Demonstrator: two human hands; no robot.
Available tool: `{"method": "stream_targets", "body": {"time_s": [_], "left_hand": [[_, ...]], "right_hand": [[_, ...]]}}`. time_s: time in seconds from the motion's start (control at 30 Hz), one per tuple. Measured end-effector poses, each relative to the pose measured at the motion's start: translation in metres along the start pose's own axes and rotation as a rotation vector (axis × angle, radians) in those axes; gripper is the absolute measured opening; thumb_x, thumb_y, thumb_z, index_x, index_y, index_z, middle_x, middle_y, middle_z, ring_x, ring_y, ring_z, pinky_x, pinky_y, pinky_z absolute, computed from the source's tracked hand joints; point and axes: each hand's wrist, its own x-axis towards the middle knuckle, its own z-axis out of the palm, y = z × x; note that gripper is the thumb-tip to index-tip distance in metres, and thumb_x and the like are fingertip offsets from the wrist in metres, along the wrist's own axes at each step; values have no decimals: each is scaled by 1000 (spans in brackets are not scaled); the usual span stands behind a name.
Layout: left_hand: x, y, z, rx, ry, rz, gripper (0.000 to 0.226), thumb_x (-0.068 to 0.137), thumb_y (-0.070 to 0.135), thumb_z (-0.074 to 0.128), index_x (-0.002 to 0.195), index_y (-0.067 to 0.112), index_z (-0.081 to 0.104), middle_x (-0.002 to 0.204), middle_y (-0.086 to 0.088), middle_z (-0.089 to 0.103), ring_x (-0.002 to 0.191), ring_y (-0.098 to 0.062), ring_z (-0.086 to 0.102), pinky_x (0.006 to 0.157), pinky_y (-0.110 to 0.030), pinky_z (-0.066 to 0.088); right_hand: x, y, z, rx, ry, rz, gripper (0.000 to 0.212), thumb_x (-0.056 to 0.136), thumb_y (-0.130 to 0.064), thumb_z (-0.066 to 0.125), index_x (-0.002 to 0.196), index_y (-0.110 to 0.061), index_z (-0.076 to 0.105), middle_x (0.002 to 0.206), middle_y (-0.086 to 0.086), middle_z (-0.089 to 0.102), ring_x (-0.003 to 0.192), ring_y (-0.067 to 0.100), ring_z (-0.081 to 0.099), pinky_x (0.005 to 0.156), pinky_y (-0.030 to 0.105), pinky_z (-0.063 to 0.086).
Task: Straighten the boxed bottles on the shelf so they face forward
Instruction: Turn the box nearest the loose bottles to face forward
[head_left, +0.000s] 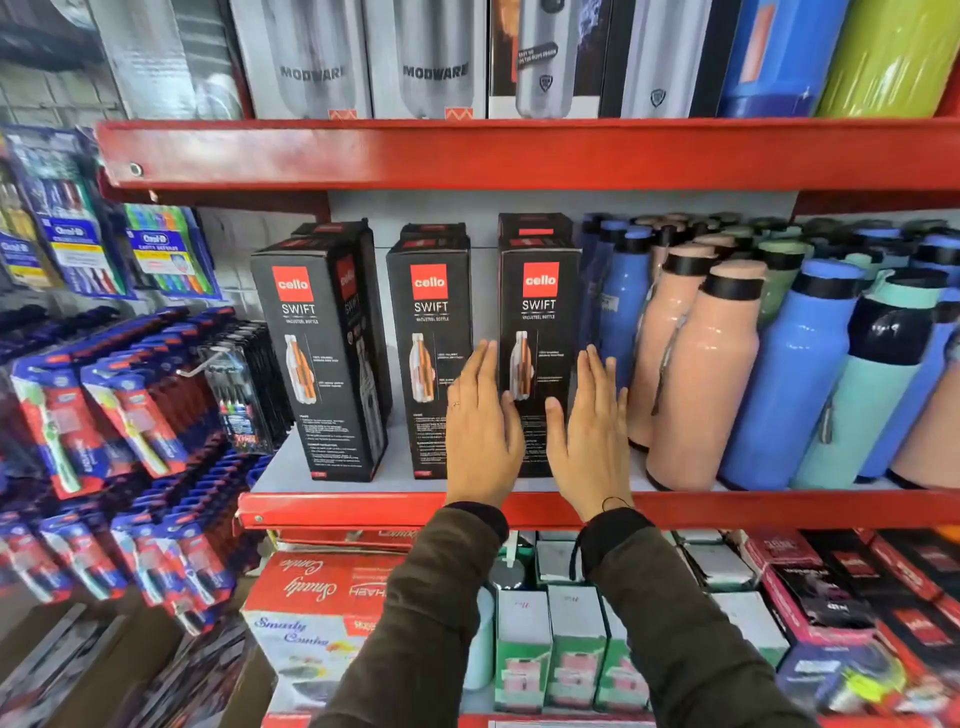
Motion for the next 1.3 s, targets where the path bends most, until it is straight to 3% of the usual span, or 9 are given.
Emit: {"method": "stream_targets", "body": {"time_s": [0.2,0.37,0.43,0.53,0.7,0.87,1.07,1.17,1.3], "left_hand": [[-11,1,15,-319,-96,-371,48,108,25,37,155,15,36,156,-1,46,145,-13,42,117,-22,33],[-12,0,18,-549,-92,-535,44,109,31,33,148,19,48,132,17,51,131,1,46,92,11,28],[-13,-3,18,-648,-77,-580,44,107,42,33,144,30,54,134,19,56,129,-1,53,103,0,37],[-15,-6,21,-733,-80,-634,46,94,64,34,128,48,62,123,20,68,124,0,61,114,-34,47],[-23,0,19,-760,-1,-589,60,94,63,35,129,27,68,127,8,72,124,-5,65,110,-44,51],[-25,3,21,-755,31,-564,35,105,41,41,122,34,70,119,12,74,118,-7,69,108,-40,53],[-16,6,23,-581,2,-470,42,109,22,38,150,18,47,149,10,49,138,1,43,116,-12,31],[-7,3,27,-596,-66,-505,47,109,21,35,156,14,36,157,3,42,147,-7,35,117,-15,25],[5,-2,28,-600,-79,-540,39,109,17,35,147,13,41,130,3,55,124,-13,52,92,-1,35]], "right_hand": [[-3,8,11,278,-122,151,46,103,-27,42,149,-20,37,149,2,48,136,17,45,113,37,40],[-7,11,15,492,-153,244,49,95,-40,55,143,-35,41,137,-9,58,129,10,54,108,44,48],[-7,11,16,513,-147,269,58,87,-47,66,139,-37,43,133,-11,61,125,9,58,104,42,52],[-5,10,13,480,-103,268,75,71,-51,82,135,-36,46,124,-11,65,116,8,63,98,37,56],[-2,10,8,464,-36,279,83,57,-58,87,127,-37,48,118,-12,67,112,9,64,94,39,57],[0,10,1,473,34,261,72,57,-45,91,114,-49,47,107,-13,70,101,6,68,88,31,59],[5,12,-4,558,25,243,71,60,-30,90,120,-38,53,114,-12,69,106,5,66,95,29,55],[11,16,-7,579,-28,218,70,66,-24,89,120,-40,49,116,-18,65,109,-3,62,100,27,52],[17,24,-7,602,-123,208,92,72,-24,85,149,-26,36,141,-15,55,130,-2,51,112,25,41]]}}
